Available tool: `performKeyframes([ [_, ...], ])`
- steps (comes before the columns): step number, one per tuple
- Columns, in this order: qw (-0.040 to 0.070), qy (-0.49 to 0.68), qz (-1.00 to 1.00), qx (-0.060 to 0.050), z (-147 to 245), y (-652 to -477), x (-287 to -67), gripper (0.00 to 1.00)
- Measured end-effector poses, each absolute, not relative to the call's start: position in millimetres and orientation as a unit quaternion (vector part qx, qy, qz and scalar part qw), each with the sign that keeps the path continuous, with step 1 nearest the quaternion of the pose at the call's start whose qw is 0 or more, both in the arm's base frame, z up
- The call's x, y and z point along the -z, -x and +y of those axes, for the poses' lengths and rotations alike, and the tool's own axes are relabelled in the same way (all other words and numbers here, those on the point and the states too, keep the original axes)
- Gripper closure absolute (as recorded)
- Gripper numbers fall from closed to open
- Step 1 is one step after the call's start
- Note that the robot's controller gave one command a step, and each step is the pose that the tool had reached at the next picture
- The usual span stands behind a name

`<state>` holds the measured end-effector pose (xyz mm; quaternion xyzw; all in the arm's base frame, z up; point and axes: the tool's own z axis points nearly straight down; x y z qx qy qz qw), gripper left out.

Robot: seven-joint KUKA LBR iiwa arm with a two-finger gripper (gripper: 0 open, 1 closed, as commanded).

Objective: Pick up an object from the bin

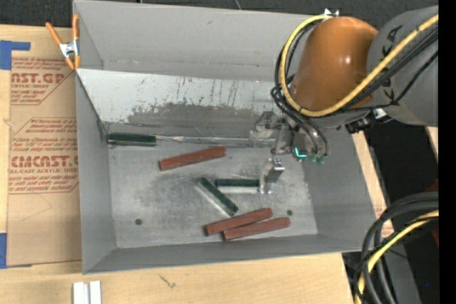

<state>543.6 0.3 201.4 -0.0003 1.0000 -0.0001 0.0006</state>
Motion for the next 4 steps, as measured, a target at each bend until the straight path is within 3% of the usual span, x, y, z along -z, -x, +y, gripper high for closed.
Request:
performKeyframes([
  [1,0.011,-0.033,0.999,0.0,-26,-580.0,-83,1.0],
  [2,0.002,-0.033,0.999,0.0,-25,-574.3,-77,0.0],
  [3,0.002,-0.033,0.999,0.0,-25,-574.3,-77,0.0],
  [4,0.005,-0.03,1.0,-0.001,10,-523.4,-78,1.0],
])
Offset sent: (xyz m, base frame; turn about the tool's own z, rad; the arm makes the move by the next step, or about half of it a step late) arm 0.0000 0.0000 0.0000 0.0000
